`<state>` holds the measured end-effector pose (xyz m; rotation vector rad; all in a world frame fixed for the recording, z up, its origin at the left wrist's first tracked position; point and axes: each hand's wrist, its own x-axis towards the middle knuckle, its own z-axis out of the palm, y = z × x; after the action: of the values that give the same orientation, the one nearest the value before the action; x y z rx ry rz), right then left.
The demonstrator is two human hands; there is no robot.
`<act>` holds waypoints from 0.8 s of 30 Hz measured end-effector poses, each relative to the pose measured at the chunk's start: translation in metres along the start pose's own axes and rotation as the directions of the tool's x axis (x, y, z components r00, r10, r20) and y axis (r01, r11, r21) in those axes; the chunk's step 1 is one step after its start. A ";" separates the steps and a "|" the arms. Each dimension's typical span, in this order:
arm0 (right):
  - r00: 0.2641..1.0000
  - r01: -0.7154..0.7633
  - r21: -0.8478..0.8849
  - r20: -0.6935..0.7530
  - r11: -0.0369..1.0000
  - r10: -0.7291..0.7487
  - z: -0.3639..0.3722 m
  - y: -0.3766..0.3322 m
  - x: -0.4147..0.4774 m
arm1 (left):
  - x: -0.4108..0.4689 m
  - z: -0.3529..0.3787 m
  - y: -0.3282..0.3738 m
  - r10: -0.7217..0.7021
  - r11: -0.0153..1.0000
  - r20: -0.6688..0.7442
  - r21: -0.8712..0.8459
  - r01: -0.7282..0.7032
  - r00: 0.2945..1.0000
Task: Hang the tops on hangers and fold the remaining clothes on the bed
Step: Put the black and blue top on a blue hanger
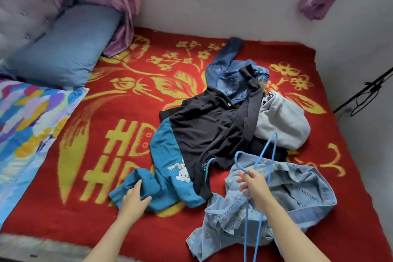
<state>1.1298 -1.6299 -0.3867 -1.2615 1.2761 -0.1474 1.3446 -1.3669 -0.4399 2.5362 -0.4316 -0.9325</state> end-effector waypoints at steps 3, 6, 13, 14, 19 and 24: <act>0.990 -0.046 -0.130 -0.137 0.990 0.028 0.023 0.012 0.041 | 0.020 0.007 -0.002 -0.053 0.998 0.059 0.027 0.051 0.997; 0.971 -0.113 -0.246 -0.231 0.963 0.055 0.051 0.033 0.086 | 0.041 0.016 0.000 -0.071 0.997 0.100 0.031 0.068 0.992; 0.976 -0.185 -0.366 -0.178 0.912 0.126 0.119 0.064 0.146 | 0.075 0.003 -0.017 -0.110 0.994 0.110 0.039 0.106 0.988; 0.975 -0.199 -0.379 -0.170 0.904 0.144 0.126 0.067 0.151 | 0.079 0.000 -0.022 -0.114 0.993 0.108 0.047 0.110 0.988; 0.977 -0.208 -0.593 -0.087 0.778 0.195 0.142 0.092 0.164 | 0.088 0.000 -0.046 -0.171 0.984 0.104 0.069 0.164 0.980; 0.974 -0.204 -0.701 -0.074 0.684 0.214 0.150 0.111 0.162 | 0.079 0.020 -0.057 -0.206 0.978 0.203 0.065 0.197 0.957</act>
<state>1.2455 -1.6069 -0.6035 -1.7370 1.5175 0.5826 1.3971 -1.3550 -0.5237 2.5674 -0.2579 -1.2865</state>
